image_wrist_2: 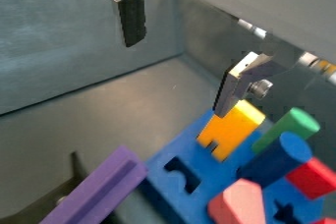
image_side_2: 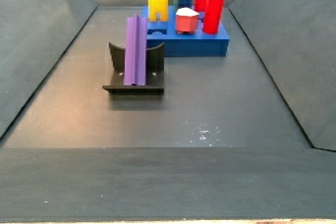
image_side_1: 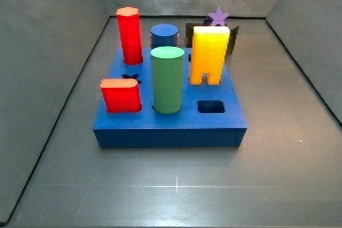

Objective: Pick up the star object. Move up. Place the star object on the fixture. Regrasp the star object. Move to above the board. Insert the star object.
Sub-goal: Regrasp the star object.

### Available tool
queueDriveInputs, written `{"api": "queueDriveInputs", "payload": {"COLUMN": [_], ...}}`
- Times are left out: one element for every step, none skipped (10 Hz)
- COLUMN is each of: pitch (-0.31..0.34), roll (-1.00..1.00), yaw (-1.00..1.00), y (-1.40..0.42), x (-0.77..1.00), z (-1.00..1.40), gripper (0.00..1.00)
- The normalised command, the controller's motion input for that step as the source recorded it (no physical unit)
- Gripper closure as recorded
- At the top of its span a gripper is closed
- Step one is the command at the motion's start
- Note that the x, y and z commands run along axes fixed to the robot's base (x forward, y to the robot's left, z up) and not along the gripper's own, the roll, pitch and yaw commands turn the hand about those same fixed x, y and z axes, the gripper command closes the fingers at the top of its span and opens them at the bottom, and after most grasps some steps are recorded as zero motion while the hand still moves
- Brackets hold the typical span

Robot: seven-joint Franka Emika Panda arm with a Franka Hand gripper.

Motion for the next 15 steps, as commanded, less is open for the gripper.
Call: {"api": "queueDriveInputs", "payload": {"pitch": [0.026,0.023,0.020,0.018,0.017,0.022,0.029,0.036,0.045,0.057,0.070,0.087,0.106,0.137,0.156], "roll": [1.00,1.00,1.00,1.00,1.00,1.00,1.00,1.00,1.00,1.00,1.00,1.00,1.00,1.00,1.00], "yaw": [0.03,0.03,0.03,0.03,0.03,0.04,0.04,0.04,0.04,0.05,0.05,0.06,0.07,0.08,0.10], "y": [-0.03,-0.03,-0.02,-0.02,-0.02,-0.02,-0.02,-0.02,-0.02,-0.02,-0.03,-0.03,-0.03,-0.04,-0.04], "x": [-0.02,-0.02,-0.01,0.00,0.01,0.01,0.01,0.02,0.02,0.04,0.05,0.07,0.08,0.09,0.09], "z": [0.00,0.02,0.01,0.00,0.01,0.01,0.00,0.00,0.00,0.00,0.00,0.00,0.00,0.00,0.00], "gripper": [0.00,0.00,0.00,0.00,0.00,0.00,0.00,0.00,0.00,0.00,0.00,0.00,0.00,0.00,0.00]}}
